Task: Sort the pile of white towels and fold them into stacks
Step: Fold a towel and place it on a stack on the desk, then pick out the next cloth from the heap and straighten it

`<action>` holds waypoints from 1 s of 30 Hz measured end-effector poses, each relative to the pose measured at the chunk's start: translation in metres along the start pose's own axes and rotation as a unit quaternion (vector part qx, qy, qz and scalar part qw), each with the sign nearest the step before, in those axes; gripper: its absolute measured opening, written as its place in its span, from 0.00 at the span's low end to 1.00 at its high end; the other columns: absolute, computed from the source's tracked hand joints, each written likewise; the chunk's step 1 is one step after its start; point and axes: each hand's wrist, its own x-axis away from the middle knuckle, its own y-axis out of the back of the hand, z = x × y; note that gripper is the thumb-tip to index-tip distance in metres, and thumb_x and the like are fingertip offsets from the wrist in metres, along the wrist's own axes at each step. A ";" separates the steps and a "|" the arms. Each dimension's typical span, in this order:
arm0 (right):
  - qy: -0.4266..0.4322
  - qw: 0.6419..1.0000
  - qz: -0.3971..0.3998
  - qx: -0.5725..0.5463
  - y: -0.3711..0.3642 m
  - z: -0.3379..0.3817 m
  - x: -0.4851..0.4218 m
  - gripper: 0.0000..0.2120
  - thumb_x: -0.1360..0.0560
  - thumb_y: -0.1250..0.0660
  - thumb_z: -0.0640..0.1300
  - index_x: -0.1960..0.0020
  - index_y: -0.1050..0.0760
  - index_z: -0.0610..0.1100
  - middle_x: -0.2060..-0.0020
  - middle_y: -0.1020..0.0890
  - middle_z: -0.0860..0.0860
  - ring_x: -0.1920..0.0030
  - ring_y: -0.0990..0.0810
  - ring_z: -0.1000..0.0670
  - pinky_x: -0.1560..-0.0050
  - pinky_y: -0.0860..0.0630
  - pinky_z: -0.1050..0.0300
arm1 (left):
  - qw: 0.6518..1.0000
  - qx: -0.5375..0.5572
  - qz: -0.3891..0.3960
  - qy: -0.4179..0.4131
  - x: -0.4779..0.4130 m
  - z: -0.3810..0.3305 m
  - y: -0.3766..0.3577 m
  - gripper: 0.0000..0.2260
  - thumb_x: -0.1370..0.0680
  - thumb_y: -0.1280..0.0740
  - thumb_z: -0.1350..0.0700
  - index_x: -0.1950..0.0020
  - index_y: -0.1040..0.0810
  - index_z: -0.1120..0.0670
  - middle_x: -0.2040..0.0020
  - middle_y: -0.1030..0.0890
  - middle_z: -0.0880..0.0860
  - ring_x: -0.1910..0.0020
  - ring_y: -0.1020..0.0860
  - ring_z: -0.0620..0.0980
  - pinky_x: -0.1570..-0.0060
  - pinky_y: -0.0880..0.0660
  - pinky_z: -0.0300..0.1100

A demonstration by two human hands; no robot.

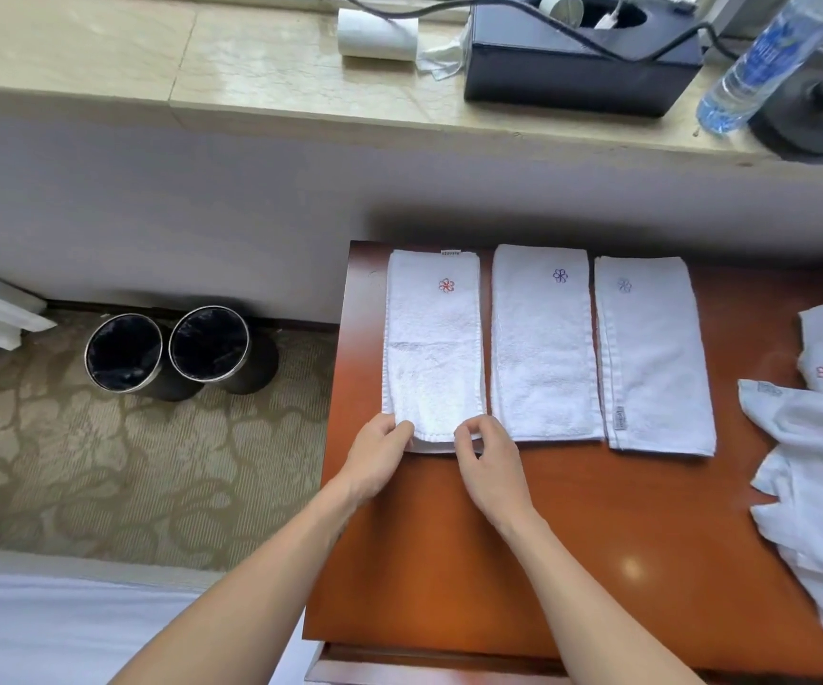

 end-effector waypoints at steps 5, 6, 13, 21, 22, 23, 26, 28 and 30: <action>0.012 0.998 0.008 0.065 0.003 -0.001 0.004 0.07 0.17 0.42 0.50 0.46 0.24 0.57 0.48 0.22 0.63 0.45 0.24 0.65 0.48 0.28 0.64 | 1.000 0.028 -0.005 -0.005 -0.003 0.001 0.003 0.12 0.23 0.39 0.45 0.56 0.28 0.53 0.59 0.26 0.51 0.59 0.28 0.49 0.55 0.32 0.49; 0.016 0.997 0.012 0.069 0.003 -0.003 0.005 0.08 0.17 0.42 0.49 0.44 0.24 0.56 0.47 0.22 0.63 0.44 0.24 0.64 0.46 0.28 0.64 | 1.000 0.019 -0.012 -0.007 -0.004 0.003 0.002 0.11 0.22 0.38 0.46 0.57 0.28 0.53 0.60 0.26 0.51 0.60 0.29 0.49 0.57 0.33 0.48; 0.032 0.996 0.027 0.076 0.002 -0.016 0.012 0.10 0.16 0.41 0.45 0.40 0.23 0.49 0.43 0.27 0.58 0.39 0.26 0.58 0.36 0.29 0.59 | 0.998 -0.017 -0.047 -0.031 0.000 0.020 -0.004 0.13 0.21 0.34 0.55 0.37 0.28 0.50 0.51 0.18 0.46 0.55 0.19 0.44 0.55 0.24 0.42; 0.018 0.998 0.007 0.063 0.021 -0.006 0.030 0.11 0.16 0.40 0.43 0.36 0.24 0.48 0.34 0.30 0.57 0.29 0.34 0.59 0.28 0.38 0.61 | 0.977 -0.182 -0.049 -0.101 0.021 0.025 0.012 0.20 0.21 0.36 0.54 0.29 0.32 0.49 0.45 0.25 0.47 0.45 0.23 0.52 0.43 0.24 0.51; 0.022 0.997 0.011 0.071 0.026 -0.003 0.034 0.12 0.16 0.40 0.43 0.35 0.24 0.48 0.32 0.30 0.57 0.27 0.34 0.57 0.26 0.38 0.59 | 0.969 -0.212 -0.056 -0.117 0.026 0.024 0.014 0.20 0.21 0.36 0.54 0.29 0.32 0.50 0.42 0.25 0.48 0.43 0.25 0.52 0.41 0.25 0.52; 0.026 0.996 0.018 0.080 0.031 0.000 0.039 0.13 0.16 0.41 0.43 0.33 0.25 0.48 0.31 0.30 0.57 0.26 0.35 0.57 0.25 0.38 0.58 | 0.959 -0.240 -0.067 -0.133 0.030 0.022 0.017 0.21 0.21 0.36 0.54 0.28 0.32 0.51 0.40 0.26 0.50 0.40 0.26 0.53 0.39 0.27 0.53; 0.032 0.992 0.041 0.111 0.045 0.012 0.051 0.17 0.15 0.43 0.44 0.28 0.28 0.49 0.26 0.32 0.58 0.23 0.38 0.58 0.23 0.40 0.57 | 0.930 -0.314 -0.093 -0.168 0.044 0.014 0.021 0.23 0.20 0.36 0.53 0.25 0.33 0.54 0.34 0.26 0.54 0.36 0.29 0.57 0.35 0.32 0.54; 0.035 0.988 0.047 0.140 0.054 0.017 0.064 0.18 0.15 0.43 0.45 0.26 0.29 0.49 0.23 0.33 0.56 0.22 0.40 0.56 0.22 0.40 0.55 | 0.908 -0.358 -0.093 -0.196 0.059 0.012 0.018 0.23 0.19 0.37 0.53 0.24 0.32 0.55 0.31 0.27 0.54 0.32 0.30 0.57 0.32 0.35 0.53; 0.039 0.985 0.039 0.163 0.065 0.018 0.078 0.20 0.16 0.42 0.46 0.24 0.30 0.49 0.23 0.33 0.55 0.21 0.40 0.55 0.21 0.41 0.55 | 0.885 -0.394 -0.091 -0.230 0.075 0.011 0.011 0.22 0.18 0.38 0.51 0.24 0.31 0.54 0.28 0.29 0.53 0.28 0.33 0.55 0.27 0.40 0.52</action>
